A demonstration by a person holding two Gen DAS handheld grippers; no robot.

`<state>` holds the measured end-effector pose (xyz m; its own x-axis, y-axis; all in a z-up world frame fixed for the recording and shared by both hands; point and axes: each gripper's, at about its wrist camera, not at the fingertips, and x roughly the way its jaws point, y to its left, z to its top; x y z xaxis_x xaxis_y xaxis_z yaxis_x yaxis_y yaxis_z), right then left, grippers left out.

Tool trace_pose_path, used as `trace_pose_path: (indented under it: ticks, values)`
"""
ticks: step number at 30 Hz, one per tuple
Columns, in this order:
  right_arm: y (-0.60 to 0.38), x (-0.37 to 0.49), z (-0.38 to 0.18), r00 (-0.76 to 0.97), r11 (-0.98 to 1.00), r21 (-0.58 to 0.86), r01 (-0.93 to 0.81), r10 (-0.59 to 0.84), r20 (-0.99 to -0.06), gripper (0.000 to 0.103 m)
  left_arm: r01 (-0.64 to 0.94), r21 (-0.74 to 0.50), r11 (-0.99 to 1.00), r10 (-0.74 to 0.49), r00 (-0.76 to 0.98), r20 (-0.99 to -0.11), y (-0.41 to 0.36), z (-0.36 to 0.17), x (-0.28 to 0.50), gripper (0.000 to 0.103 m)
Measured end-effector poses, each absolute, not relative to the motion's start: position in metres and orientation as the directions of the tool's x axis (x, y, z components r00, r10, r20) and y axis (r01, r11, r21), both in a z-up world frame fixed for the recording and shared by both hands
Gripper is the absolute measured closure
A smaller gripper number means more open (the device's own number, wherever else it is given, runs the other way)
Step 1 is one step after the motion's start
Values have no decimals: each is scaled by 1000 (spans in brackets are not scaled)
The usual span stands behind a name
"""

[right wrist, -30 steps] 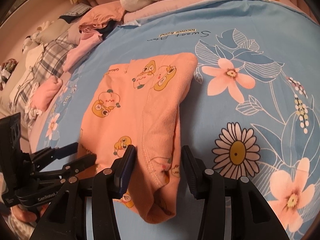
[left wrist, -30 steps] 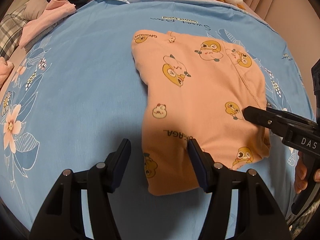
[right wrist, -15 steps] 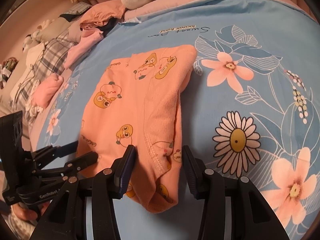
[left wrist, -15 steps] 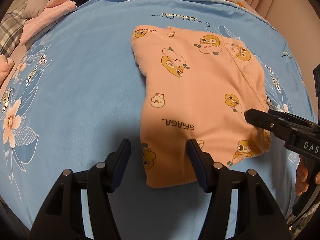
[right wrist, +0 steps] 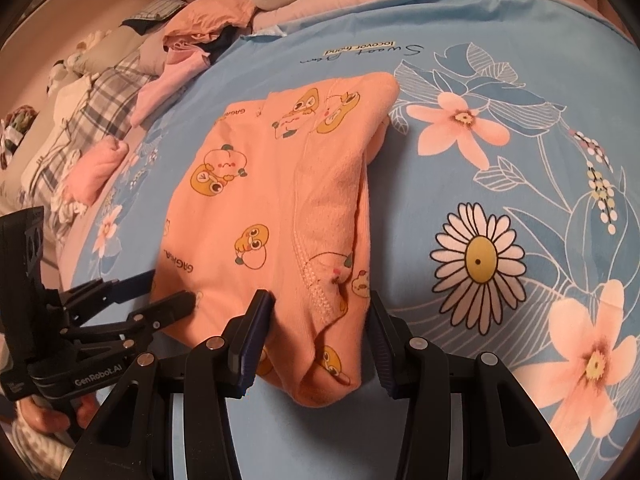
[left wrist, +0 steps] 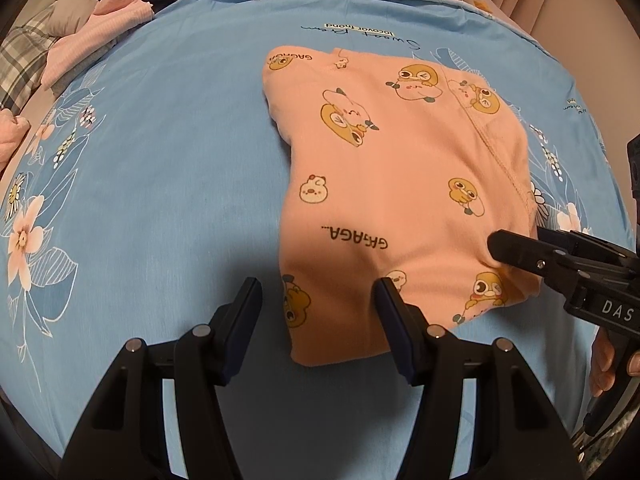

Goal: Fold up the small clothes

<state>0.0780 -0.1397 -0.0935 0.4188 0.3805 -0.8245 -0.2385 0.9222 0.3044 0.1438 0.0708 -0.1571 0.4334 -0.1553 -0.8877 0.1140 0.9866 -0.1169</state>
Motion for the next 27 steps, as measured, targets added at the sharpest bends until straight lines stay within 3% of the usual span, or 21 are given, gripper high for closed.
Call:
trace_pose_path:
  ticks: [27]
  values:
    - [-141, 75, -96, 413, 924, 300, -239, 376, -829, 56, 114, -115, 987, -154, 432, -889, 71, -159, 140, 43]
